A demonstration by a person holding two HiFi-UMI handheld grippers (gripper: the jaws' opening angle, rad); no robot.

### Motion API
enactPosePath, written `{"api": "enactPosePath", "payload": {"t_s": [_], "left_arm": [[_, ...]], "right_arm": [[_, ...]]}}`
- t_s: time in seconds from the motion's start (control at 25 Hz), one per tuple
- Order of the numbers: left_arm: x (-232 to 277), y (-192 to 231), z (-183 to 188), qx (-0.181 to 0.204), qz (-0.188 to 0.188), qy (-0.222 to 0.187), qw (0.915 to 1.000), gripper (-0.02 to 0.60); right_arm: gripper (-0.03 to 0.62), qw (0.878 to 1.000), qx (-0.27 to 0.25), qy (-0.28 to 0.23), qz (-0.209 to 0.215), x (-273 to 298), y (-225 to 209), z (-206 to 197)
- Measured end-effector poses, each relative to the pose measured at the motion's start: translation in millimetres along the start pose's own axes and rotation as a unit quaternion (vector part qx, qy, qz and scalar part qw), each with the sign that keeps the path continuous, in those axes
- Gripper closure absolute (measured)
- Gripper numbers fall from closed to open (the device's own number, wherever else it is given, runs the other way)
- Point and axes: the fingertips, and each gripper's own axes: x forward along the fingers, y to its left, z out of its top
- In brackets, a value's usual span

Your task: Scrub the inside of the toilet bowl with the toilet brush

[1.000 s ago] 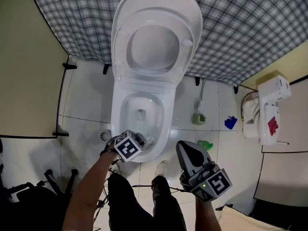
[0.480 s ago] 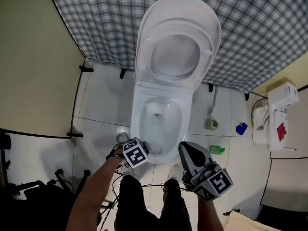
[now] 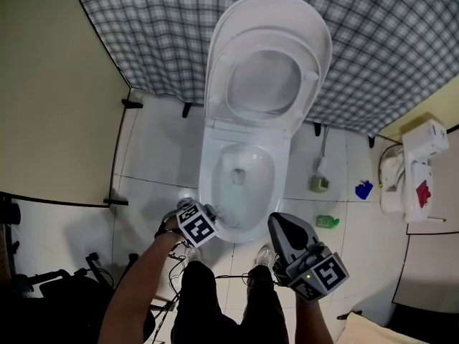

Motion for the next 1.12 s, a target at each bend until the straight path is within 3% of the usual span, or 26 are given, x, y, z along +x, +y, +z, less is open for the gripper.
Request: {"api": "enactPosePath", "payload": {"t_s": [0.28, 0.64, 1.12], "left_arm": [[-6.3, 23.5, 13.3, -0.05, 0.068, 0.005, 0.9964, 0.417], [7.6, 42.4, 18.7, -0.093, 0.121, -0.016, 0.9882, 0.417], [14.7, 77.3, 50.8, -0.154, 0.224, -0.072, 0.9596, 0.417]], "right_arm": [[0.594, 1.0, 0.005, -0.002, -0.005, -20.1, -21.8, 8.6], [0.594, 1.0, -0.003, 0.002, 0.018, -11.2, -45.2, -3.2], [0.594, 0.998, -0.014, 0.021, 0.056, -6.7, -90.3, -2.4]]}}
